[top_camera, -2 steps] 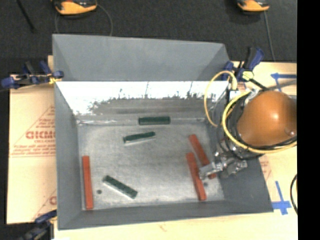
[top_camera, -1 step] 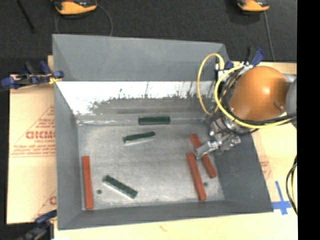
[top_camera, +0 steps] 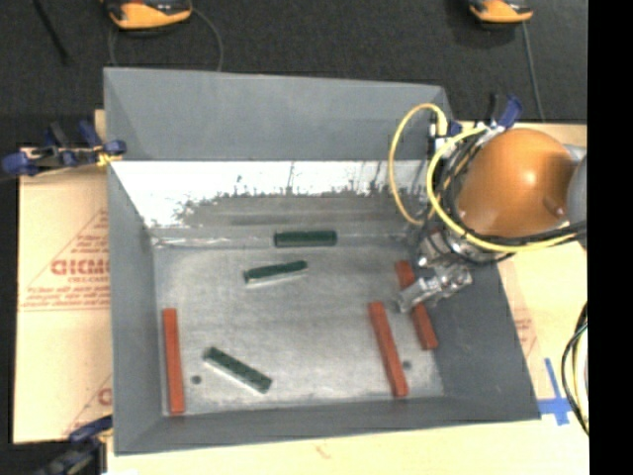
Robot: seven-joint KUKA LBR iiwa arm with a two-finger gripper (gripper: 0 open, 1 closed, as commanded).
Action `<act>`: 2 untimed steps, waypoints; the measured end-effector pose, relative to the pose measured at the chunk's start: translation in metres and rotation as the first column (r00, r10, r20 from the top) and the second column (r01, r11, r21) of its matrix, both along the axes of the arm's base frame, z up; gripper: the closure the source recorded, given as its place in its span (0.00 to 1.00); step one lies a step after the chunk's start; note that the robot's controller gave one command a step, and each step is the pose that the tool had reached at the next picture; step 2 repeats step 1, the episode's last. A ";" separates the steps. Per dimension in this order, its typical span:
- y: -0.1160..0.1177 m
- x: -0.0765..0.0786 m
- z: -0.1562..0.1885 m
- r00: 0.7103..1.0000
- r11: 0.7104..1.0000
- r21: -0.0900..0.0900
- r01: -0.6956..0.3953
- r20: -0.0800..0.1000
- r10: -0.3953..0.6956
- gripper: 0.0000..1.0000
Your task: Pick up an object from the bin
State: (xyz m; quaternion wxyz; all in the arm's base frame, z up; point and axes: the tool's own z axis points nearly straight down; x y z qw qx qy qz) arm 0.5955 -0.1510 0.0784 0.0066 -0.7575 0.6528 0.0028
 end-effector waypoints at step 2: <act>0.019 -0.017 0.162 0.997 0.997 -0.015 -0.080 0.005 0.080 1.00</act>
Offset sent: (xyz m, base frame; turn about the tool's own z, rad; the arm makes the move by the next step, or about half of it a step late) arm -0.0189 0.0186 0.1560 -0.0830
